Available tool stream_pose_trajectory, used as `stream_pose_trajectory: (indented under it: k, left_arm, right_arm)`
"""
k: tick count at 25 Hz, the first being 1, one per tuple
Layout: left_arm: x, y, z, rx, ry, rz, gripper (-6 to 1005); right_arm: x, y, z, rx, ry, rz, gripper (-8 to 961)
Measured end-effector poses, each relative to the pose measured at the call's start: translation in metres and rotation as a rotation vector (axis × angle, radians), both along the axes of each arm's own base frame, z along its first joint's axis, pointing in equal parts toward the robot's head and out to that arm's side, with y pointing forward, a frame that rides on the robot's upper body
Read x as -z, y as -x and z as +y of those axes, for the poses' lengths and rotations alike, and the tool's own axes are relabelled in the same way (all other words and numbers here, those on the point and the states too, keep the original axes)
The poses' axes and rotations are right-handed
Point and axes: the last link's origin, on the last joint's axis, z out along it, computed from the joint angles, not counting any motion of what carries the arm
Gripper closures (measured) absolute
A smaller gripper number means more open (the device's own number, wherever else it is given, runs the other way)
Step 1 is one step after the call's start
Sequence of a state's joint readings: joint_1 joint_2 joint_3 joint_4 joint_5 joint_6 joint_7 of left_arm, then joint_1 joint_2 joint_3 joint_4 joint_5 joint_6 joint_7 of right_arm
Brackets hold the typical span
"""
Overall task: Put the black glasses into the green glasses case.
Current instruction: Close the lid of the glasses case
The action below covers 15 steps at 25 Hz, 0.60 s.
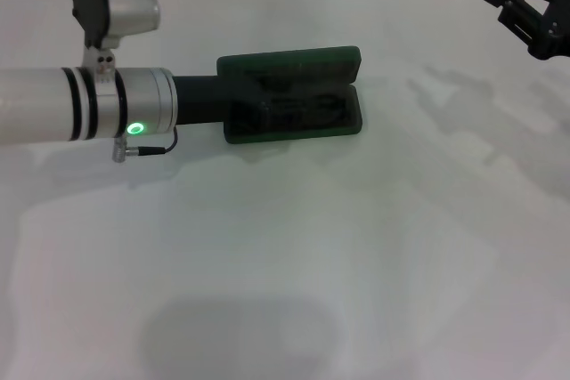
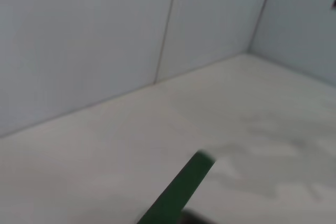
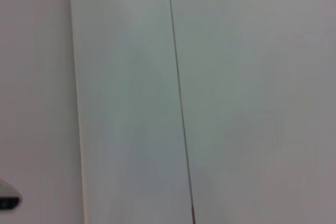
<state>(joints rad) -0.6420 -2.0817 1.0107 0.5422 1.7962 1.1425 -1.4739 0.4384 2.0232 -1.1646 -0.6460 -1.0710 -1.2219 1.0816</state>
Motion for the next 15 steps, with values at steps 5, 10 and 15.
stream_pose_trajectory:
  k: [5, 10, 15]
  left_arm:
    - [-0.014, -0.017, -0.002, 0.075, -0.007, -0.122, 396]
    - [-0.022, -0.021, 0.032, -0.051, -0.147, -0.114, 397]
    - [-0.012, -0.021, 0.056, -0.149, -0.183, 0.031, 397]
  right_arm:
    - [0.0, 0.0, 0.0, -0.001, 0.0, 0.001, 566]
    - [0.005, 0.001, -0.003, -0.012, 0.02, 0.006, 560]
    - [0.011, 0.001, -0.006, -0.019, 0.046, 0.004, 553]
